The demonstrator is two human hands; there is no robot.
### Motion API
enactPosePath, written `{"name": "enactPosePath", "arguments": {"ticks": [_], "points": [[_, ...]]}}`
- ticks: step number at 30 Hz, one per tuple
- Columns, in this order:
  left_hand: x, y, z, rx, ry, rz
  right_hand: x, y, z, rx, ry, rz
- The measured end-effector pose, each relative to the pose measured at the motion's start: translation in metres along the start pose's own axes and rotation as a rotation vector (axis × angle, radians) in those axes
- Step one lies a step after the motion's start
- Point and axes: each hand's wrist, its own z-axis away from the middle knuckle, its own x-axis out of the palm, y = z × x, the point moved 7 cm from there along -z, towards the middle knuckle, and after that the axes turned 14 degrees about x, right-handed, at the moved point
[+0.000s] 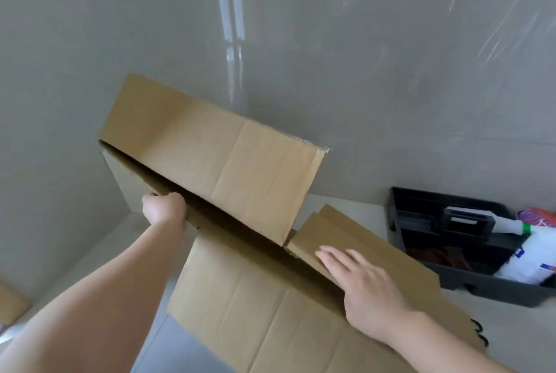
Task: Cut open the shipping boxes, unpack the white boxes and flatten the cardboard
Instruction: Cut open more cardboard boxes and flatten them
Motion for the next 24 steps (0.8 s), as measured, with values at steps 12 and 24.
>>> {"name": "enactPosePath", "arguments": {"ticks": [12,24], "points": [[-0.019,-0.092,0.079,-0.291,-0.097,0.351,0.039,0.041,-0.002,0.072,-0.094,0.085],[-0.072,-0.068,0.061,-0.304,-0.254,0.528,0.022,0.099,-0.047,0.447,-0.182,-0.131]]}}
